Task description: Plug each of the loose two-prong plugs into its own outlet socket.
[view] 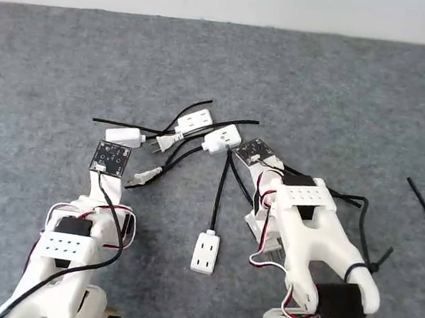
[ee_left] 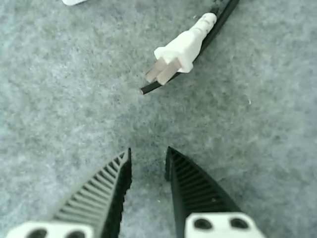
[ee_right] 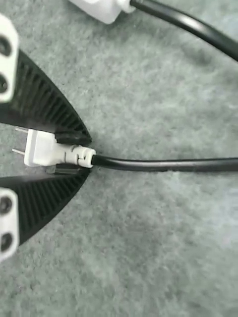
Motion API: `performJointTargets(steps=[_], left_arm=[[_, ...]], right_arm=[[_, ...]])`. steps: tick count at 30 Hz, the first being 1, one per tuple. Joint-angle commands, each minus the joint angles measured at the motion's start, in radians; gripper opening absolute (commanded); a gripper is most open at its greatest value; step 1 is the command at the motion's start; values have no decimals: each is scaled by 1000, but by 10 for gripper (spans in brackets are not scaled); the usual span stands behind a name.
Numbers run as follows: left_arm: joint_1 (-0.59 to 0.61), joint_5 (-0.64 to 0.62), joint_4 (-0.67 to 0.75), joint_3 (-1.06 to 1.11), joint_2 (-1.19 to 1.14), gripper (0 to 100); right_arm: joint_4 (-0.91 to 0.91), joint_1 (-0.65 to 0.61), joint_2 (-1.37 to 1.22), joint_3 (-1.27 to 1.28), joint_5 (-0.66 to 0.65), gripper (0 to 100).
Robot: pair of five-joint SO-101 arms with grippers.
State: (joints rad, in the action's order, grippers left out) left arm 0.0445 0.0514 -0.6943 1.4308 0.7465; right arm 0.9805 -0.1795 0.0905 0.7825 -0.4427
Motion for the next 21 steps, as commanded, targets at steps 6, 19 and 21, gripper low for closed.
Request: performJointTargets(steps=[6, 19, 21], left_arm=[[5, 12, 21, -51, -3, 108], [5, 6, 0, -76, -12, 109], [5, 6, 5, -76, -14, 109]], right_arm=[[-15, 13, -5, -60, -11, 4], [139, -47, 255, -84, 83, 9], [193, -81, 378, -84, 104, 9]])
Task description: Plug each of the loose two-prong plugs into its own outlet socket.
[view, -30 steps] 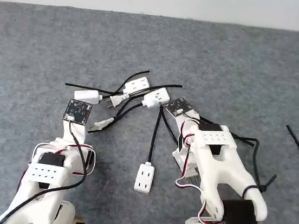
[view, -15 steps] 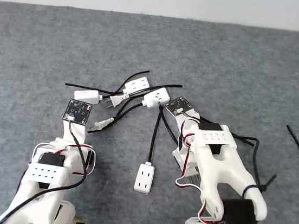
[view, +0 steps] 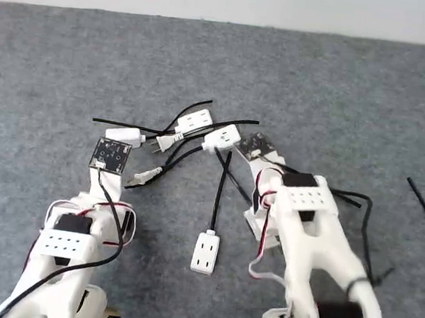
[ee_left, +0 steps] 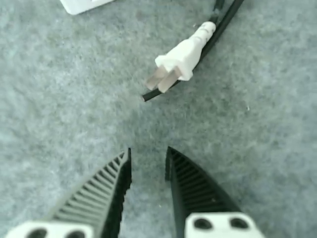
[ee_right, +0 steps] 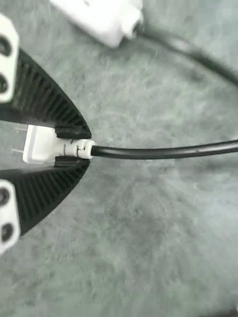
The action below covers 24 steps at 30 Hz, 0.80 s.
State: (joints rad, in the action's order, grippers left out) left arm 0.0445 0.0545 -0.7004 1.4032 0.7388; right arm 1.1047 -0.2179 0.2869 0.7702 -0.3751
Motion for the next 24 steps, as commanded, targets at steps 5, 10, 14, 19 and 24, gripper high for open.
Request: performJointTargets(steps=[5, 10, 14, 19, 24], left_arm=[[0, -26, 8, -111, -127, 109], [3, -25, -71, -286, -388, 109], [-5, 157, -138, -363, -479, 107], [-35, 236, -164, -337, -437, 105], [-46, 239, -157, -277, -350, 105]], right_arm=[[213, -168, 423, -135, 97, 9], [255, -275, 498, -265, 103, 9], [229, -440, 458, -311, 110, 9], [111, -510, 349, -339, 147, 9], [47, -507, 177, -370, 215, 9]])
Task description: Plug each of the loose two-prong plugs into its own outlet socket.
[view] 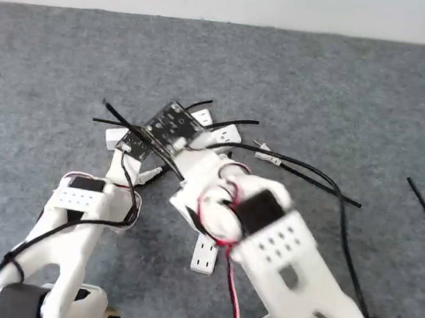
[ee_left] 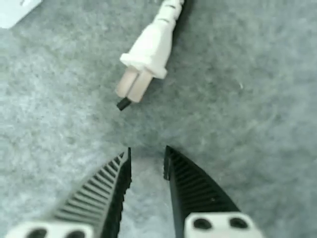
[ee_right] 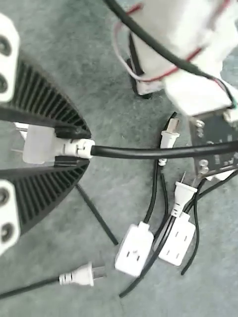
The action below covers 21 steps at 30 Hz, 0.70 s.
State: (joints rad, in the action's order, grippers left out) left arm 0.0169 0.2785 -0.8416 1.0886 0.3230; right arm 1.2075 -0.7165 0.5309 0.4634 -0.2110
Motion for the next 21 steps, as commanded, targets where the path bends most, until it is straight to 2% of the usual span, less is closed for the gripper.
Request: performJointTargets(steps=[1, 6, 21], left_arm=[[-28, 23, -15, 50, 83, 105], [-54, 109, -17, 108, 160, 105], [-81, 112, -23, 150, 218, 106]], right_arm=[[-76, -8, -94, -66, 63, 9], [-142, -12, -180, -71, 71, 9], [-188, -22, -196, -69, 95, 9]])
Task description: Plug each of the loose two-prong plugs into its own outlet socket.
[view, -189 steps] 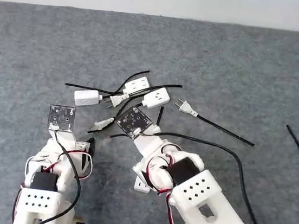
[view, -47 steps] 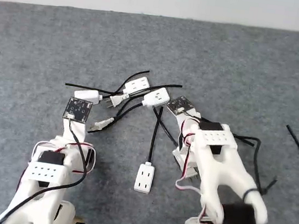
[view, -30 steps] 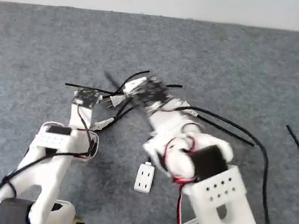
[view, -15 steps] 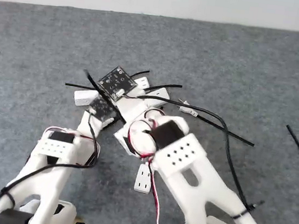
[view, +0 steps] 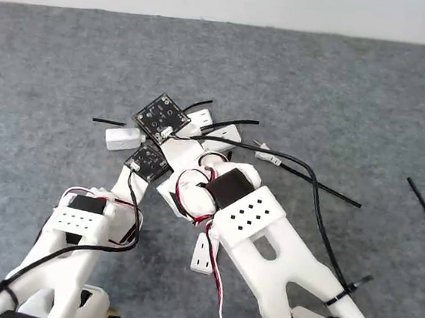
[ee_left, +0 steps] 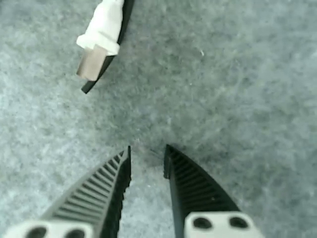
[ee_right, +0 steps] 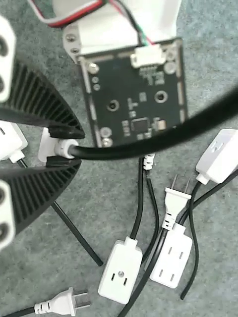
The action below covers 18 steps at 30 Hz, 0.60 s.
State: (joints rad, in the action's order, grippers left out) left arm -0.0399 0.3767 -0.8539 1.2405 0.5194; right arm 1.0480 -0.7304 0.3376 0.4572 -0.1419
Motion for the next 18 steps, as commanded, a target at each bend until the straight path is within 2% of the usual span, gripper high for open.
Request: performJointTargets(steps=[1, 8, 10, 15, 18], left_arm=[[-25, 14, -9, 2, 21, 107], [-29, 8, 15, 7, 23, 107], [0, -14, 55, 10, 23, 106], [100, -299, 169, 7, 23, 108], [133, -374, 239, 10, 23, 108]], right_arm=[[-38, -7, -2, -58, 44, 9], [-25, 10, 2, -54, 68, 9], [-10, 44, 10, -32, 118, 9], [-2, 124, 93, 101, 206, 9], [-79, 176, 196, 222, 232, 9]])
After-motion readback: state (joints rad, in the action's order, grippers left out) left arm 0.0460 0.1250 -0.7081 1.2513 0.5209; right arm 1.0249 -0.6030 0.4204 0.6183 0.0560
